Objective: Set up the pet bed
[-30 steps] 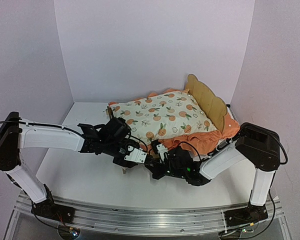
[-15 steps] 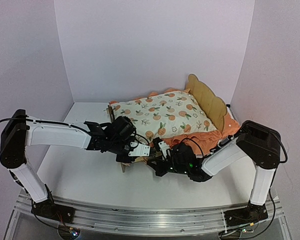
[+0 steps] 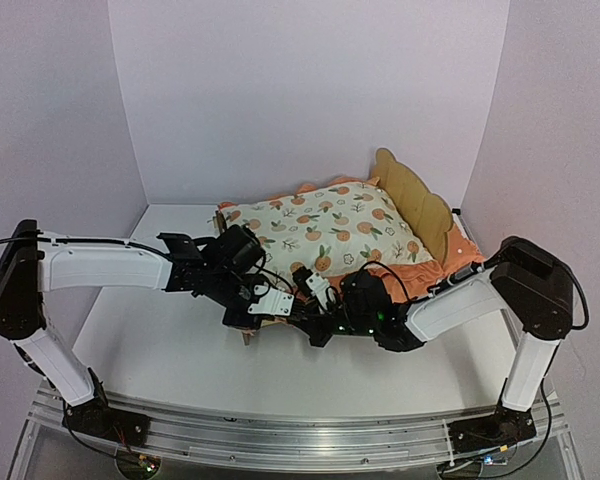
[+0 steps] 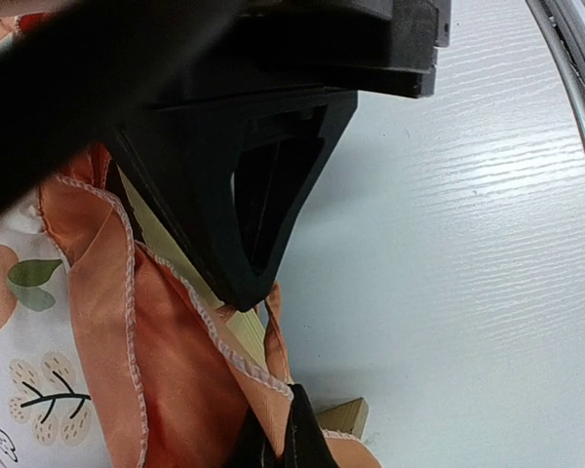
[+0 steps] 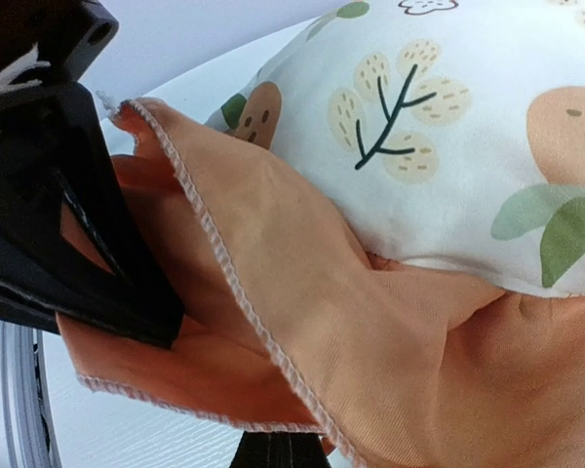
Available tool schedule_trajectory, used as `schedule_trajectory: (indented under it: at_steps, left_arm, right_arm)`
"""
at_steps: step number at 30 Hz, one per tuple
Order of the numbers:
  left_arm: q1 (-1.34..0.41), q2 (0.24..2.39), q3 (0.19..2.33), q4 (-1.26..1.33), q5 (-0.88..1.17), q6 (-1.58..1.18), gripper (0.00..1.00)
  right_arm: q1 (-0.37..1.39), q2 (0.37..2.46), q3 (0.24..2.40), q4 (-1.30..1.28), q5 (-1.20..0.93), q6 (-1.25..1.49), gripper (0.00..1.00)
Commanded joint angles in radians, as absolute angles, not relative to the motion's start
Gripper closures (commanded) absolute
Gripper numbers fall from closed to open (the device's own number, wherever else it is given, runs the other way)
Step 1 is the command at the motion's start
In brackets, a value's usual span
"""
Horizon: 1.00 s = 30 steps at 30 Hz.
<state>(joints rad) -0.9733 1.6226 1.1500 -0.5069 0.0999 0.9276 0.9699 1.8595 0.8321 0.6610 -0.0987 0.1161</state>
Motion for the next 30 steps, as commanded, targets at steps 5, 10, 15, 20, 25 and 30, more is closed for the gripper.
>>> schedule_trajectory:
  at_steps: [5, 10, 15, 20, 25, 30]
  left_arm:
    - [-0.925, 1.557, 1.192, -0.518, 0.185, 0.974, 0.98]
    - [-0.910, 1.550, 1.181, -0.488, 0.221, 0.994, 0.98]
    - [-0.880, 1.545, 1.164, -0.482, 0.251, 1.005, 0.99]
    - [-0.869, 1.543, 1.132, -0.449, 0.260, 1.016, 0.94]
    - [-0.853, 1.540, 1.115, -0.451, 0.259, 1.021, 0.84]
    - [-0.849, 1.501, 1.091, -0.459, 0.253, 1.025, 0.70]
  right_arm:
    - [0.970, 1.868, 0.924, 0.580, -0.140, -0.019, 1.00]
    - [0.970, 1.938, 1.009, 0.561, -0.253, -0.065, 1.00]
    - [0.970, 1.966, 1.034, 0.568, -0.337, -0.061, 1.00]
    - [0.970, 1.997, 1.033, 0.664, -0.430, -0.024, 1.00]
    - [0.970, 2.036, 1.044, 0.736, -0.441, 0.051, 1.00]
    - [0.970, 2.055, 1.044, 0.749, -0.381, 0.051, 1.00]
